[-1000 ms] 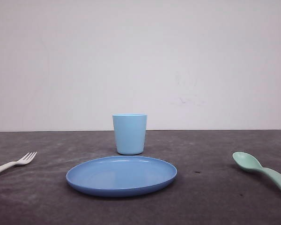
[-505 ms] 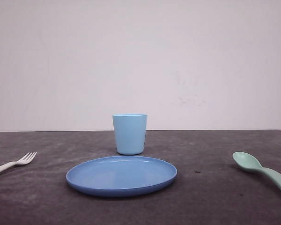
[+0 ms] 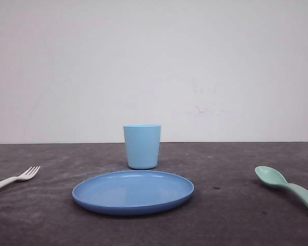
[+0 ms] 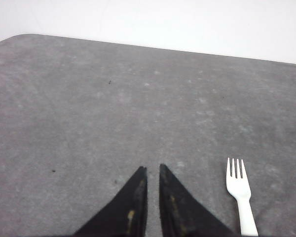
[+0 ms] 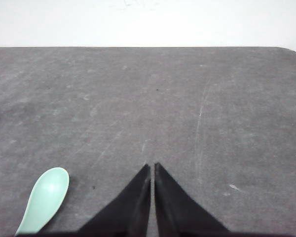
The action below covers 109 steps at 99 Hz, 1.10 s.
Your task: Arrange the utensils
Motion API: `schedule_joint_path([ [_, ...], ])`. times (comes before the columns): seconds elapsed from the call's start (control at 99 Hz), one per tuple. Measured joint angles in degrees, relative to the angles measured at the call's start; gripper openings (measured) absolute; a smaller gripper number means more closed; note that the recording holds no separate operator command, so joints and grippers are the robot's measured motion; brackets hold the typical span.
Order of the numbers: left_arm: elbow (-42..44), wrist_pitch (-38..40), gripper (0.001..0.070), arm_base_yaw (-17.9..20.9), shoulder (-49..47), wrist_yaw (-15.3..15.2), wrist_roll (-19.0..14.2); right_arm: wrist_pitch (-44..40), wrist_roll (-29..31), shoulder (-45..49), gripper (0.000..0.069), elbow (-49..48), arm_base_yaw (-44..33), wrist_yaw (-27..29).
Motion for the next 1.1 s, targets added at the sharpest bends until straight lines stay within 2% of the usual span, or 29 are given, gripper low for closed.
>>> schedule_joint_path([
  [0.222, 0.0, 0.2, 0.0019, 0.0, 0.0, 0.02, -0.37, 0.15, 2.97, 0.0, 0.0014, 0.0, 0.0, 0.0],
  [0.374, 0.02, 4.7, 0.0019, 0.0, 0.0, 2.51, -1.73, -0.26, 7.76, 0.09, 0.0012, 1.62, 0.0, -0.02],
  [0.556, 3.91, 5.03, 0.0019, 0.0, 0.07, 3.93, -4.17, -1.49, 12.55, 1.49, 0.001, 11.37, 0.0, -0.35],
  [0.717, 11.78, 5.16, 0.0019, 0.0, 0.5, 5.4, -5.6, -8.07, 13.73, 7.43, 0.001, 22.67, 0.0, -4.0],
  [0.848, 18.82, -0.2, 0.0019, 0.0, 3.56, 6.71, -6.08, -15.04, 12.72, 14.16, 0.001, 32.65, 0.0, -6.49],
  [1.101, 34.53, -14.86, 0.0019, -0.04, 14.82, 11.39, -5.22, -28.55, 5.07, 28.5, 0.001, 47.63, 0.02, -7.39],
])
